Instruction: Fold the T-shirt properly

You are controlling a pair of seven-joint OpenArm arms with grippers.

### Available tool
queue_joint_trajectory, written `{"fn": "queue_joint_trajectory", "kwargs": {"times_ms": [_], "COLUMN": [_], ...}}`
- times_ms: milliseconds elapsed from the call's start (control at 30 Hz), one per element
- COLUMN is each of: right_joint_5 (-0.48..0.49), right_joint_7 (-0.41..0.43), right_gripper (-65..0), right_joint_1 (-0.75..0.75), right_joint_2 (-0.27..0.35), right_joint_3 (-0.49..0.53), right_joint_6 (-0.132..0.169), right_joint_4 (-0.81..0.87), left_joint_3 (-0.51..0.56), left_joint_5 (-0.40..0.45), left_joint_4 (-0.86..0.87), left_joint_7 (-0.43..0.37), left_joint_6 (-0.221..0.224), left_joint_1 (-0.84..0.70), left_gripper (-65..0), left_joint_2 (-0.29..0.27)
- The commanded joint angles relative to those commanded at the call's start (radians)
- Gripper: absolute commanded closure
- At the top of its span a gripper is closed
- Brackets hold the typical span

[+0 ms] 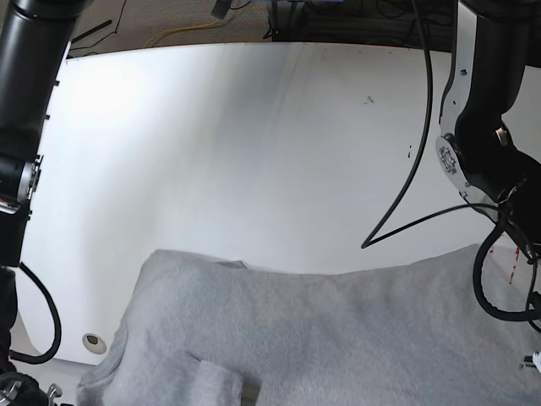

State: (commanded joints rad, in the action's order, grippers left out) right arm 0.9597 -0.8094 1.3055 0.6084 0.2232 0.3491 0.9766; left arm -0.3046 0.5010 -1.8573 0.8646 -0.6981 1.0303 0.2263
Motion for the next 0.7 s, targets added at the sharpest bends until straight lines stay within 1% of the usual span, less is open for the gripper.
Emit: {"fn": "queue_joint_trajectory", "kwargs": {"times_ms": [100,167,267,300,367,433,500,567,600,700], "right_joint_5": [0.003,0.003,0.008,0.009,0.011,0.011,0.026,0.083,0.104,0.163], "right_joint_7": [-0.020,-0.032,-0.061,-0.066,-0.069,-0.075,-0.075,-0.074,-0.074,-0.074], "right_gripper": [0.0,0.0,0.0,0.0,0.0,0.0,0.0,0.0,0.0,0.0], "right_joint_1": [0.000,0.000,0.000,0.000,0.000,0.000,0.000,0.000,-0.004,-0.108], "right_joint_2": [0.003,0.005,0.012,0.029,0.043,0.052,0.077,0.103,0.110,0.130], "right_joint_3": [0.041,0.048,0.048,0.048,0.046,0.044,0.043,0.043,0.043,0.028], "right_joint_6": [0.000,0.000,0.002,0.002,0.002,0.002,0.002,0.002,0.002,0.002], "right_joint_4": [0.006,0.006,0.008,0.009,0.021,0.054,0.080,0.101,0.101,0.104], "left_joint_3": [0.000,0.000,0.003,0.005,0.011,0.034,0.044,0.061,0.063,0.064], "left_joint_5": [0.000,0.000,-0.009,-0.011,-0.011,-0.011,-0.012,-0.012,-0.012,-0.009], "left_joint_4": [0.052,0.072,0.075,0.072,0.064,0.035,-0.006,-0.058,-0.074,-0.129], "left_joint_7": [0.000,0.002,0.038,0.055,0.080,0.120,0.146,0.172,0.176,0.176], "left_joint_6": [0.000,0.000,0.000,0.000,0.000,0.000,0.000,0.000,0.000,0.000], "left_joint_1": [0.100,0.146,0.175,0.173,0.169,0.127,0.072,-0.012,-0.048,-0.169], "left_gripper": [0.0,0.0,0.0,0.0,0.0,0.0,0.0,0.0,0.0,0.0], "left_joint_2": [0.003,0.011,0.020,0.018,0.017,0.017,0.009,-0.034,-0.046,-0.075]}}
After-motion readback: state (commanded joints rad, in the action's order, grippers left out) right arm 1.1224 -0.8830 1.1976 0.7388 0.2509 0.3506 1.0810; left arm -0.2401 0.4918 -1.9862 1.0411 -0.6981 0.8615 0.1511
